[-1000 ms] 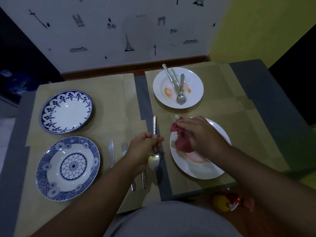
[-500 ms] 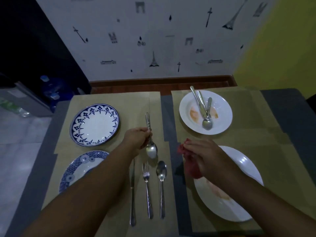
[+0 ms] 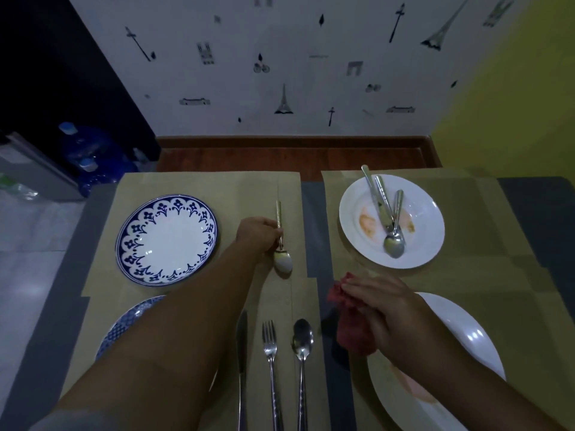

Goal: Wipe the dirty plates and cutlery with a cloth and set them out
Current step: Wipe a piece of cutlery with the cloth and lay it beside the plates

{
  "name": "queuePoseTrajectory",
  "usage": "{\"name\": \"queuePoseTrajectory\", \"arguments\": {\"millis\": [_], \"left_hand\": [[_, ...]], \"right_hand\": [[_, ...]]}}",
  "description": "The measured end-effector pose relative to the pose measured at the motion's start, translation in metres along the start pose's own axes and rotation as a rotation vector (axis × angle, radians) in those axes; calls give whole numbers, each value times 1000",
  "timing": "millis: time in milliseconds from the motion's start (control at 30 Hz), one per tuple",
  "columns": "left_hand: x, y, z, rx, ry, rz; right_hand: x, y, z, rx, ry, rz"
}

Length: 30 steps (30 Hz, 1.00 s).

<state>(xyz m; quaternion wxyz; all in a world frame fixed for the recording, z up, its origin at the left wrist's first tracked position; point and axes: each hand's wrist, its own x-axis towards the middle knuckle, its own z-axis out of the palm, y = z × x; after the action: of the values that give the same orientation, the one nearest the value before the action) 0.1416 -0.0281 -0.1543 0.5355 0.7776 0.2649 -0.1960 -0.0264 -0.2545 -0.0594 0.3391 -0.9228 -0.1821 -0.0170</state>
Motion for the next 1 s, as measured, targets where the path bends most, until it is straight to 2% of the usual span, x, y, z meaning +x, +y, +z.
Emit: {"name": "queuePoseTrajectory", "arguments": {"millis": [267, 400, 533, 667, 867, 1000], "left_hand": [[-3, 0, 7, 316, 105, 231], [-11, -7, 4, 237, 155, 218], [-39, -9, 6, 97, 154, 264], [-88, -12, 27, 95, 46, 379], [-152, -31, 80, 111, -173, 350], [-174, -38, 106, 225, -200, 392]], "right_hand": [[-2, 0, -2, -38, -30, 41], [-9, 5, -14, -18, -50, 35], [-27, 11, -33, -51, 11, 133], [-51, 13, -51, -89, 26, 247], [-94, 13, -73, -118, 64, 341], [-129, 21, -78, -123, 79, 451]]}}
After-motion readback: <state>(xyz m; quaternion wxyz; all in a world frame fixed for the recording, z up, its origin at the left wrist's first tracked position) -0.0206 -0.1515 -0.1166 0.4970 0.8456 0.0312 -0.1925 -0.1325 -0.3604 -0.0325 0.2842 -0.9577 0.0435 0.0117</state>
